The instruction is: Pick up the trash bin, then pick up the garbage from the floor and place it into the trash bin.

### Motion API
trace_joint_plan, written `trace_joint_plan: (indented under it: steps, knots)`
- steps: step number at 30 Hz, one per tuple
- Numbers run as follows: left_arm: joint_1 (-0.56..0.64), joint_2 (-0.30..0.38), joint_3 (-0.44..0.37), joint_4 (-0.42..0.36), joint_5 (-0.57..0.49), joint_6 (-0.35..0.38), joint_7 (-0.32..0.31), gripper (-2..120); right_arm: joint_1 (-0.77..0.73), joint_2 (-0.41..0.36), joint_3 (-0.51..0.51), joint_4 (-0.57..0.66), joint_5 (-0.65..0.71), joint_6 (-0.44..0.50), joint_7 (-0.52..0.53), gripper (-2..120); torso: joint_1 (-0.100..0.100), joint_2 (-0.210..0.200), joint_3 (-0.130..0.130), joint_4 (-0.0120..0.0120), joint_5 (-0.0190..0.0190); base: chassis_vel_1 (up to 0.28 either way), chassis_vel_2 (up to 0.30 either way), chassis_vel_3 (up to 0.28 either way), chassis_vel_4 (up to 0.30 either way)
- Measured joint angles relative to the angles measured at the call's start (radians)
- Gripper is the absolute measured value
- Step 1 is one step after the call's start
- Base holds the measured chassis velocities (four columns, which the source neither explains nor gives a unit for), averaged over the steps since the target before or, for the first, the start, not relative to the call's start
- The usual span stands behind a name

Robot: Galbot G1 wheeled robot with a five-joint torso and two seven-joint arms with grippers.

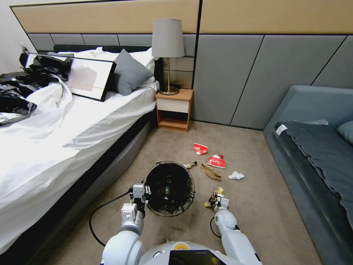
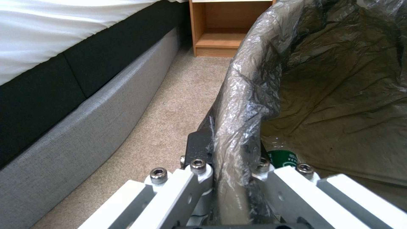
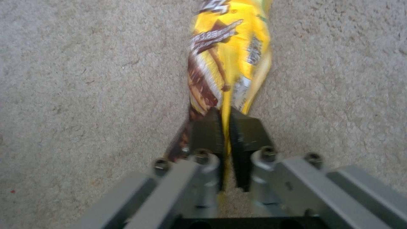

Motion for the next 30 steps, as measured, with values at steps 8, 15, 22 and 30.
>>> trace_joint_plan:
  steps: [8,15,22,30]
  knots:
    - [-0.001,0.001,0.002,0.001,-0.001,-0.002,0.0,2,-0.005,-0.001,0.002,0.001,-0.014,0.015,-0.007,0,0.0,0.0,0.0,0.0,0.0001,0.0,0.0,0.0,0.0]
    - [-0.001,0.002,0.003,0.001,-0.001,-0.007,0.0,2,-0.021,-0.001,0.006,0.013,-0.056,0.088,-0.024,0,0.0,0.0,0.0,0.0,0.0001,0.0,0.0,0.0,0.0]
    - [-0.001,0.002,0.01,0.006,-0.001,-0.008,0.0,2,-0.041,0.004,0.01,0.069,-0.154,0.343,-0.053,0,0.0,0.0,0.0,0.0001,0.0001,0.0,0.0,0.0,0.0]
    - [0.003,0.003,0.017,0.008,0.0,-0.009,-0.001,2,-0.119,-0.005,0.015,0.346,-0.226,0.589,-0.217,0,0.0,0.0,0.0,0.0,0.0,0.0,0.0,0.0,0.0]
